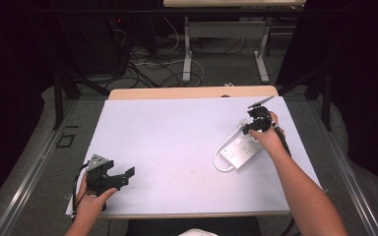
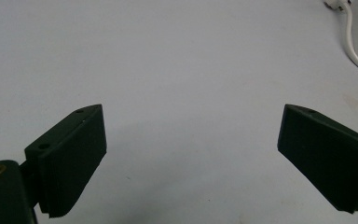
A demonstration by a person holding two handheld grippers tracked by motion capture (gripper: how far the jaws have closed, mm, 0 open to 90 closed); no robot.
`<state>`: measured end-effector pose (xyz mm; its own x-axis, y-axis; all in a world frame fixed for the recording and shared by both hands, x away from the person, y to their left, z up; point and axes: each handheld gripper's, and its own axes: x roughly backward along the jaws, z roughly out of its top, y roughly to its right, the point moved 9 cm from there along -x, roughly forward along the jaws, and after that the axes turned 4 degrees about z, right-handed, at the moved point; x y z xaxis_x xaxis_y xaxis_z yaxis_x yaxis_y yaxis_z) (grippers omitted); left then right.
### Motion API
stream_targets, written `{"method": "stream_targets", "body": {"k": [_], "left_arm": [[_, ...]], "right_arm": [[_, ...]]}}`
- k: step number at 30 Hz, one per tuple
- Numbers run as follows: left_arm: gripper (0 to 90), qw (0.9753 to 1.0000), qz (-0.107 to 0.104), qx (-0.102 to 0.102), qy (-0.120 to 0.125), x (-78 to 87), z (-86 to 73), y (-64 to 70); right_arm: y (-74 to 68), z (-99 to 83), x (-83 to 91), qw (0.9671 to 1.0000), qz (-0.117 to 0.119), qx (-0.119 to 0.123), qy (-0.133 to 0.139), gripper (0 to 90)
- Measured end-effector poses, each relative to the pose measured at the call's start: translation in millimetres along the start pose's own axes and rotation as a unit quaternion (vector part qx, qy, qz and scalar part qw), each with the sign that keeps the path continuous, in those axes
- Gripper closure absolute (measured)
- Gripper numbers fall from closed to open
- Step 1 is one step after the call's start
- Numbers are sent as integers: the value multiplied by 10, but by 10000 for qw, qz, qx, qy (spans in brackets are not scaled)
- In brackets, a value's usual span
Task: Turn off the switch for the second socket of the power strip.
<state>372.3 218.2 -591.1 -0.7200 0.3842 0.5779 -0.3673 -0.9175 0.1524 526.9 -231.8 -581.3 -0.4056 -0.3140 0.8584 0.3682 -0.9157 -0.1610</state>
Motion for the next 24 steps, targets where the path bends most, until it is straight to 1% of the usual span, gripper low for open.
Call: {"method": "stream_targets", "body": {"k": [2,3,4,5,7,8,9,11,12,15,17,18,19,20,21,22,23,24], "left_arm": [[80,10000,2,-2,0,-2,0,-1],[80,10000,1,0,2,-3,0,-1],[80,10000,1,-1,0,-2,-1,-1],[81,10000,2,1,3,-3,0,-1],[81,10000,1,0,3,-2,0,0],[81,10000,-1,-1,2,-2,0,0],[81,10000,0,0,1,-2,0,0],[81,10000,1,0,1,-4,0,-1],[81,10000,2,0,1,-5,0,-1],[81,10000,0,-5,2,-5,0,0],[81,10000,0,1,2,-5,0,0],[81,10000,0,1,0,-5,0,0],[81,10000,0,-3,1,-5,0,0],[81,10000,1,-3,4,-5,0,0],[81,10000,1,-1,4,-5,0,0],[81,10000,1,-2,4,-5,0,0],[82,10000,3,-2,3,-5,0,0],[82,10000,3,-3,3,-4,0,0]], "right_arm": [[-6,2,7,10000,14,9,28,631],[-18,1,10,10000,4,-84,10,622],[-28,5,10,9999,51,-99,62,610],[-27,-4,21,9999,12,-111,9,597],[-27,-8,32,10000,37,-16,31,576],[-29,-5,29,9999,61,10,96,563],[-37,-11,40,10000,37,-39,48,551],[-47,-18,50,10000,59,-26,22,524],[-48,-17,53,10000,53,10,53,515],[-67,-18,71,9999,79,21,92,487],[-92,-15,83,9998,143,14,110,465],[-87,-5,81,9997,117,71,180,457],[-93,-9,85,9998,117,61,168,447],[-96,-20,95,9998,117,105,128,434],[-98,-23,95,9998,89,105,134,424],[-96,-22,91,9997,88,178,160,416],[-116,-25,92,9997,138,150,164,405],[-123,-32,98,9996,127,175,161,399]]}}
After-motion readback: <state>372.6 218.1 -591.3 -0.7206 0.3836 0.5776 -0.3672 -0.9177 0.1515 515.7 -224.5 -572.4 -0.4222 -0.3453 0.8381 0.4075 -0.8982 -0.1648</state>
